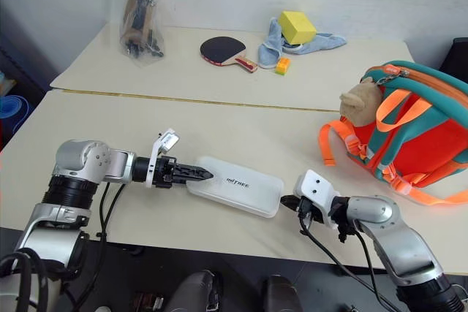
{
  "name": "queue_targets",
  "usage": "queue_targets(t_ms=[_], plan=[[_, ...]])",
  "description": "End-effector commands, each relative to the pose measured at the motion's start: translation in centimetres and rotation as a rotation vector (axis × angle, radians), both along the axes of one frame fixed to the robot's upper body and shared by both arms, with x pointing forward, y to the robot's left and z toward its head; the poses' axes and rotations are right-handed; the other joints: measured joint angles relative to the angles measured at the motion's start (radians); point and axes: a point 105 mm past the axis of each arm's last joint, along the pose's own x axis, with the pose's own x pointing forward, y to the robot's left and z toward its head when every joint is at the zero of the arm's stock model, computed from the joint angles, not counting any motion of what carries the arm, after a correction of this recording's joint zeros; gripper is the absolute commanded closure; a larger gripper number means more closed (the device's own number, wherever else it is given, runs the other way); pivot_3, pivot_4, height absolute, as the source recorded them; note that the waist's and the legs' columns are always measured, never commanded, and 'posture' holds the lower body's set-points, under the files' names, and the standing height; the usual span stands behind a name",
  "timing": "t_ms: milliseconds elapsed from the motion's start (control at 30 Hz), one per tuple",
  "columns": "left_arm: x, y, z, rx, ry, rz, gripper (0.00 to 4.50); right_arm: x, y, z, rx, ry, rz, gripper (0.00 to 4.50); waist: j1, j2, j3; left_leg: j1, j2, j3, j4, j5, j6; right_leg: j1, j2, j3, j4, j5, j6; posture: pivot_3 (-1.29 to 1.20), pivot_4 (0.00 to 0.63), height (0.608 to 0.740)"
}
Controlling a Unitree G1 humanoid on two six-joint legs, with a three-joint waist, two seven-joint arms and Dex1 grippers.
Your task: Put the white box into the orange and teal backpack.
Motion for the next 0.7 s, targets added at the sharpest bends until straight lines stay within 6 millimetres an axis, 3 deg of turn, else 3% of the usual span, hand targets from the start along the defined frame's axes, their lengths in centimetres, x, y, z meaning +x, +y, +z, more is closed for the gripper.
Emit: queue_targets(t_ms=[33,100,200,433,500,700], plan=[[-0.5,-1.3,-1.3,0.032,0.039,-0.053,0.02,0.2,0.4,0.4,0.008,-0.024,0.009,4.50,0.000,0.000,0.000,0.000,-0.001,0.000,0.000,0.000,0.000,0.000,-0.001,0.000,0.000,0.000,0.000,0.00,0.150,0.740],[-0.4,-1.4,-0.9,0.012,0.037,-0.057,0.02,0.1,0.3,0.3,0.004,-0.024,-0.001,4.50,-0.001,0.000,0.000,-0.001,-0.002,0.000,0.000,0.000,0.001,0.000,-0.001,-0.001,-0.002,0.000,0.000,0.00,0.150,0.740],[-0.4,-1.1,-0.1,-0.029,0.032,-0.060,0.62,0.0,0.0,0.1,-0.001,-0.022,-0.014,4.50,-0.004,0.000,0.000,-0.002,-0.002,-0.001,0.000,-0.001,0.002,0.000,-0.002,-0.001,-0.004,0.000,0.000,0.00,0.150,0.740],[-1.2,-1.6,1.9,-0.153,0.031,-0.124,2.65,-0.3,-0.4,-0.3,-0.002,-0.028,-0.042,4.50,-0.005,0.000,0.000,-0.012,-0.002,-0.004,0.002,-0.001,0.003,-0.006,-0.002,-0.006,-0.004,0.000,0.000,0.00,0.150,0.740],[-1.6,-1.8,2.7,-0.199,0.029,-0.149,3.05,-0.3,-0.5,-0.1,0.005,-0.037,-0.056,4.50,-0.004,0.000,0.000,-0.013,-0.002,-0.005,0.004,-0.001,0.003,-0.006,-0.002,-0.006,-0.004,0.000,0.000,0.00,0.150,0.740],[-2.7,-1.9,4.5,-0.301,0.025,-0.184,3.12,-0.7,-2.2,1.1,0.033,-0.082,-0.183,4.50,-0.004,0.000,0.000,-0.014,-0.003,-0.008,0.004,0.001,0.003,-0.006,-0.002,-0.008,-0.004,0.000,0.001,0.00,0.150,0.740]])
